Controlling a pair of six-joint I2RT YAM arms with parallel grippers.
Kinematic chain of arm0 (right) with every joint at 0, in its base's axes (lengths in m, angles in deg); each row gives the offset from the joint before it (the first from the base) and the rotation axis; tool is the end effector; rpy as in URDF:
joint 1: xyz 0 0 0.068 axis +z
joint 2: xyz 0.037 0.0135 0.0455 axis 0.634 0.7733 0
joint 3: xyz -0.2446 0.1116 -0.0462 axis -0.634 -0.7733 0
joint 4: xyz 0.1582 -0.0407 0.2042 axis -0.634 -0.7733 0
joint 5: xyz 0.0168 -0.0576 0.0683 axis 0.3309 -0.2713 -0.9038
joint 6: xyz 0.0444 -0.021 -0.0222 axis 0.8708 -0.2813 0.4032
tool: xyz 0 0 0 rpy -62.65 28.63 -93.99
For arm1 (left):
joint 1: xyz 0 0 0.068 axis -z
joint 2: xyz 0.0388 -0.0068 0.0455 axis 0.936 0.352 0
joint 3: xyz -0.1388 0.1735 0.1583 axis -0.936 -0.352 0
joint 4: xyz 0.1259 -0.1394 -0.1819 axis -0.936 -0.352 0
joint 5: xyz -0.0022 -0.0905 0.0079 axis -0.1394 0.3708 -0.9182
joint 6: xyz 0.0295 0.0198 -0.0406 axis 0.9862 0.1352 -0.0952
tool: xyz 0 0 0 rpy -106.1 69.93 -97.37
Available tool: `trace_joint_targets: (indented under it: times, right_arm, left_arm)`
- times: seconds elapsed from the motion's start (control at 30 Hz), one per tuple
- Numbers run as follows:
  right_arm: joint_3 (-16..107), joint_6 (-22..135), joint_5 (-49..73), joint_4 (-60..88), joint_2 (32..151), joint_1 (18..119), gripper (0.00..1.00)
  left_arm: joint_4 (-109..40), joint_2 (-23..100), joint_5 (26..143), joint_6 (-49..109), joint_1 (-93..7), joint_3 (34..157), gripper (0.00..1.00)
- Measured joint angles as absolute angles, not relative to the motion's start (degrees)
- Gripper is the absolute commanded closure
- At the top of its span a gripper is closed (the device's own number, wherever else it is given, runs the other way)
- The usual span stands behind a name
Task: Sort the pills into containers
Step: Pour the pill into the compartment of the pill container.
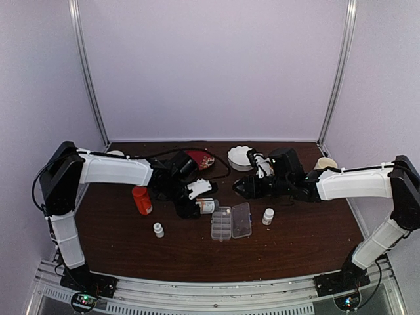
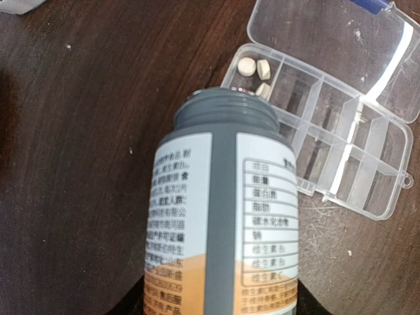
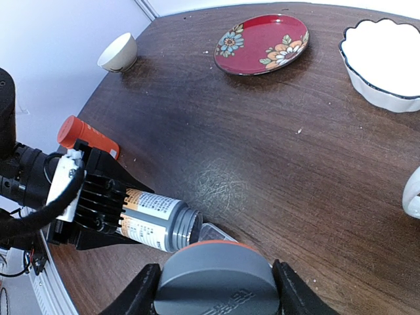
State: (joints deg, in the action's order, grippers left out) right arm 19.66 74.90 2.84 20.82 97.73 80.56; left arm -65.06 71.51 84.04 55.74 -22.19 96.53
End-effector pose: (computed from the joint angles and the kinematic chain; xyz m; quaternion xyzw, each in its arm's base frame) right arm 0.2426 0.2261 0.2175 -0.1883 0.8472 0.3700 0.3314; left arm 0.2595 -0.2877 0.1755 0.5056 0.8289 -0.1308 0.2004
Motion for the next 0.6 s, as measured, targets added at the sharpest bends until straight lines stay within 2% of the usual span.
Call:
trace_joint_targets:
  times: [0.6]
  right_arm:
    - [18.9,74.9,2.9,20.8,97.7,80.6,1.0]
  left_arm:
    - [-67.9,70.2,84.8,56.1,-22.1,99.7,1.0]
